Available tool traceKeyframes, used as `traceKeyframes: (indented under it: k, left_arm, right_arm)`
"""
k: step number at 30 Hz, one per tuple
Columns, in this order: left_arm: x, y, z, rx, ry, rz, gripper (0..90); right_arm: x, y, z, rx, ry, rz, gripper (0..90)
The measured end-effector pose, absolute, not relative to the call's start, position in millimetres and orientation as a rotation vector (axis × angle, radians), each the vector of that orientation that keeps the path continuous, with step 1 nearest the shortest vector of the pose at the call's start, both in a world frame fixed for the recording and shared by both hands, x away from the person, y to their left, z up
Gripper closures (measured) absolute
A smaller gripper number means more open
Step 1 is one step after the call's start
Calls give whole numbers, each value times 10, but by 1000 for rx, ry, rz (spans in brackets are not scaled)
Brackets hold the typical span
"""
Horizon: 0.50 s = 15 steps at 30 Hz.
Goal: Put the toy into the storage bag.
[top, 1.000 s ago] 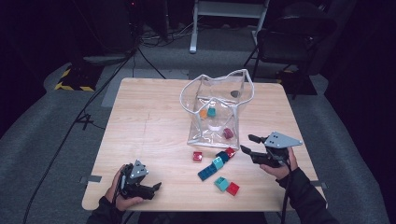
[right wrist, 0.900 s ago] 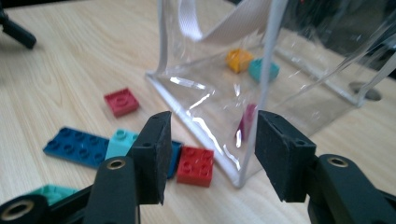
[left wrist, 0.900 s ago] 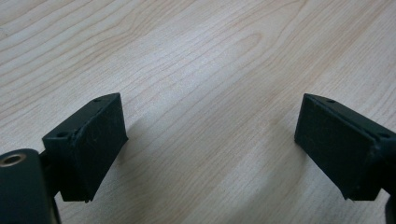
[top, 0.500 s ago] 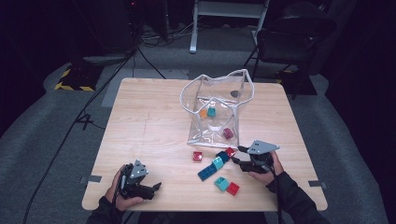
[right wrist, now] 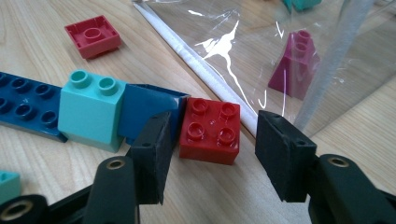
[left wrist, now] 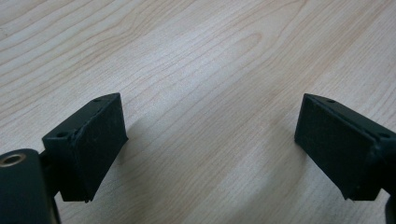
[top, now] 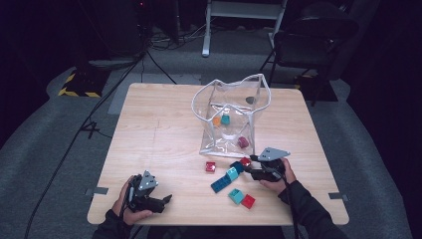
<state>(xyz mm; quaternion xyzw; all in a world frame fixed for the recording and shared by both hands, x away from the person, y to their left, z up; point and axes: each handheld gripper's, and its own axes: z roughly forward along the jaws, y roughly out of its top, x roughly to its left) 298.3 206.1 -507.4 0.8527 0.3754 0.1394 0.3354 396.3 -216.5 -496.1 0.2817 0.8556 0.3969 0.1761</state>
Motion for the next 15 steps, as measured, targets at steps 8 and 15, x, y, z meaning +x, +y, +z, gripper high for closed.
traceKeyframes:
  k: [8,15]
  left_arm:
    - [2982,2060,-5075,2223,980,362,92]
    - [2983,2061,-5075,2224,979,364,93]
  right_arm:
    - [4009,-2143,-5035,826,2443,1094,463]
    - [4024,-2149,-5047,841,2448,1115,521]
